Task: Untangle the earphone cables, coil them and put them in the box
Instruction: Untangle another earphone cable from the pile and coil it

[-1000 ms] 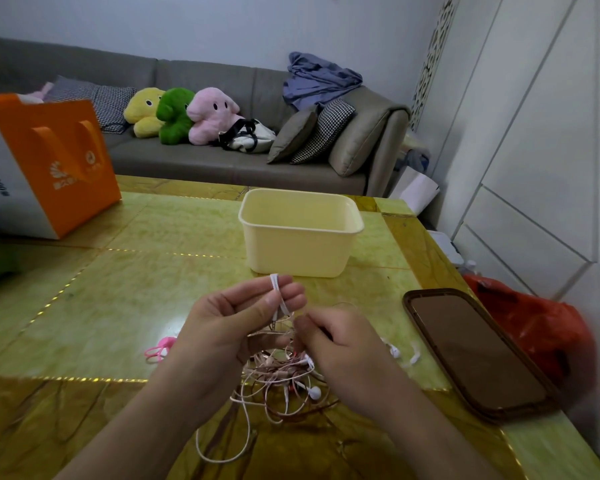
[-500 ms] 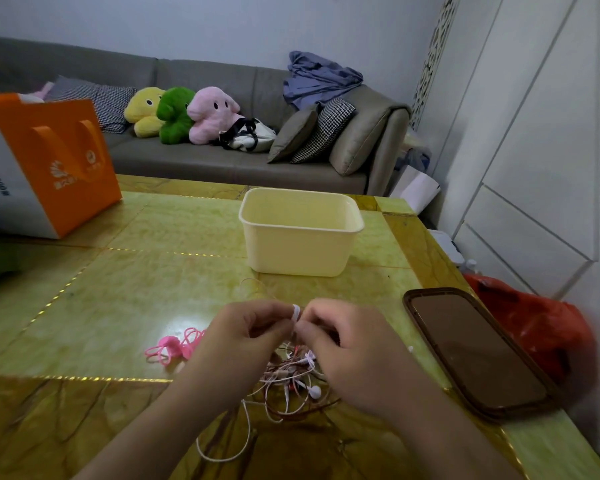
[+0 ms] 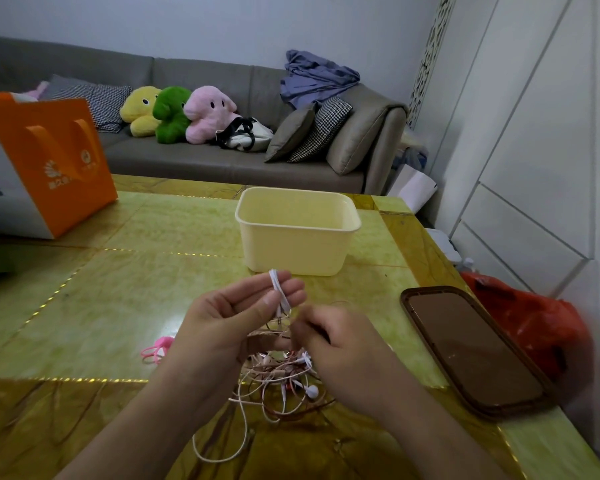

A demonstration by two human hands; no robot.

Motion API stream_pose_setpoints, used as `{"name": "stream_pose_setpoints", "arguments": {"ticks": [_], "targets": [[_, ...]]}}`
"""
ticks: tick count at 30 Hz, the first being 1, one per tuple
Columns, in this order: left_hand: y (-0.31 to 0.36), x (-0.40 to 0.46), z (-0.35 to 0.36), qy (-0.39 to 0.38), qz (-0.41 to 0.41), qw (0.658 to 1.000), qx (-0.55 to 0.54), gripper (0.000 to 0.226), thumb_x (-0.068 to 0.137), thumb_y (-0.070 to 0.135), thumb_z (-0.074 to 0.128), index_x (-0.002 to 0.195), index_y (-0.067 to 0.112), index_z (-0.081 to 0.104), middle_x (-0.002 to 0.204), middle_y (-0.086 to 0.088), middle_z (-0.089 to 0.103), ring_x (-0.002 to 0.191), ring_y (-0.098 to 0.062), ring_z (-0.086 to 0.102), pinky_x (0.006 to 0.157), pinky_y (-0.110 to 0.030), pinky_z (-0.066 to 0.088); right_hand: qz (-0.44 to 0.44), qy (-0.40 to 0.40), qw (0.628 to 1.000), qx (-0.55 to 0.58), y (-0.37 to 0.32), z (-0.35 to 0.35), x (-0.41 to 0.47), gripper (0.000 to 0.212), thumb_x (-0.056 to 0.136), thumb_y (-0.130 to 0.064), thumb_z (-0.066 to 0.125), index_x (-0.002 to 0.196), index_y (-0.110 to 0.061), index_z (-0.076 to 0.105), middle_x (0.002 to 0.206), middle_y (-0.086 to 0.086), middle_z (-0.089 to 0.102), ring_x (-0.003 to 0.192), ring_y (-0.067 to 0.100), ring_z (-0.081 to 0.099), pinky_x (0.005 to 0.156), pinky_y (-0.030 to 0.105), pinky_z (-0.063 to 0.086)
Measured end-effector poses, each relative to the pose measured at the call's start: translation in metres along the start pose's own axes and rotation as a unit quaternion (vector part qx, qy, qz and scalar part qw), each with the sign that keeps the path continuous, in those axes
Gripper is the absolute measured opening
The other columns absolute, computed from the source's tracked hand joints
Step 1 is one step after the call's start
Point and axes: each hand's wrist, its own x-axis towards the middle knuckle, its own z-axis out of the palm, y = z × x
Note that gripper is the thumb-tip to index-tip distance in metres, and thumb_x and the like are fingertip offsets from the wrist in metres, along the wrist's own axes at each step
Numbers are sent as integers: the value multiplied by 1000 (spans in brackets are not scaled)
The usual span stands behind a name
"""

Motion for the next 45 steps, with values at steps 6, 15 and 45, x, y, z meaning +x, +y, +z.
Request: {"name": "stream_pose_setpoints", "arguments": {"ticks": [6, 15, 45], "targets": [[-11, 2, -8, -12, 34, 948, 317, 23, 100, 6, 67, 106, 22, 82, 93, -4, 82, 88, -27, 79, 68, -40, 66, -23, 4, 999, -26, -6, -2, -4, 22, 102, -29, 68, 81, -21, 65, 60, -10, 58, 55, 8, 51, 53, 30, 39], [-3, -6, 1, -92, -71, 990, 75, 21, 94, 18, 70, 100, 1, 81, 92, -20, 77, 77, -21, 74, 54, -25, 54, 4, 103, 993, 59, 0, -16, 0, 26, 103, -29, 68, 80, -18, 68, 67, 7, 64, 55, 8, 49, 52, 32, 41], [-9, 5, -12, -8, -12, 980, 200, 31, 103, 15, 58, 78, 1, 71, 63, -7, 49, 55, -14, 43, 52, -30, 42, 3, 163, 987, -3, 9, -37, 1, 9, 98, -33, 73, 90, -30, 70, 56, -8, 47, 50, 6, 41, 49, 25, 36]]}}
